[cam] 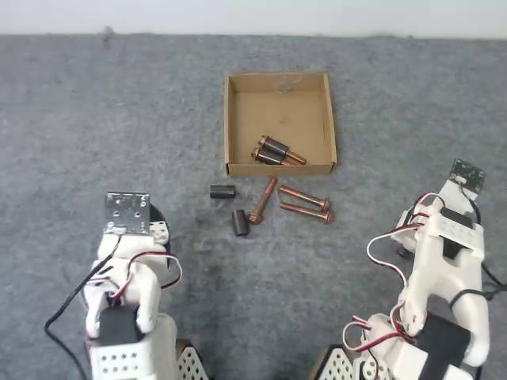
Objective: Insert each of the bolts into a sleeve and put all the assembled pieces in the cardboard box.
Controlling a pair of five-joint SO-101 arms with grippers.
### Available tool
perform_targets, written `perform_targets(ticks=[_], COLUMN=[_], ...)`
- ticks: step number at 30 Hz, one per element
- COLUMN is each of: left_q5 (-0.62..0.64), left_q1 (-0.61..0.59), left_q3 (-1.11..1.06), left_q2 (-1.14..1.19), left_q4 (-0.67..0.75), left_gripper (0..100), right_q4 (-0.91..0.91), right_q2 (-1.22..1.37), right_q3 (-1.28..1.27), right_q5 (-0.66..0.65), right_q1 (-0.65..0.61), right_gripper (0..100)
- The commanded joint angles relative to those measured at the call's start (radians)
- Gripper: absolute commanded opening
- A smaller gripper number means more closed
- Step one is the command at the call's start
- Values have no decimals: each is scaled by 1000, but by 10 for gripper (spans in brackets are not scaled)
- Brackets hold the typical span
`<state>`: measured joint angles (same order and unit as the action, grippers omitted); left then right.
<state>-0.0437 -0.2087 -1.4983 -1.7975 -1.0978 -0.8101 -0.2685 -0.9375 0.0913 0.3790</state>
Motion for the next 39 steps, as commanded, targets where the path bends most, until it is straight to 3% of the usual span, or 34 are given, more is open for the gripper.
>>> perform_targets(ticks=[1,6,12,16,21,30,35,39], left_q5=[-14,-15,-9,-28,-227,-381,-601,-753], left_q1=[8,8,11,80,229,542,718,790], left_q3=[163,274,539,677,785,918,929,957], left_q2=[21,143,552,776,977,1303,1510,1656], left_q4=[-83,-86,-84,-86,-86,-80,-81,-60], left_gripper=[12,12,12,12,12,13,13,13], right_q4=[16,16,16,16,18,53,64,64], right_q2=[-54,-53,-53,-53,-53,-53,-53,-53], right_q3=[6,6,6,6,6,-5,-14,-14], right_q5=[8,8,8,8,8,8,8,8], right_q1=[8,8,8,12,13,13,13,15], right_gripper=[48,48,48,48,48,48,48,48])
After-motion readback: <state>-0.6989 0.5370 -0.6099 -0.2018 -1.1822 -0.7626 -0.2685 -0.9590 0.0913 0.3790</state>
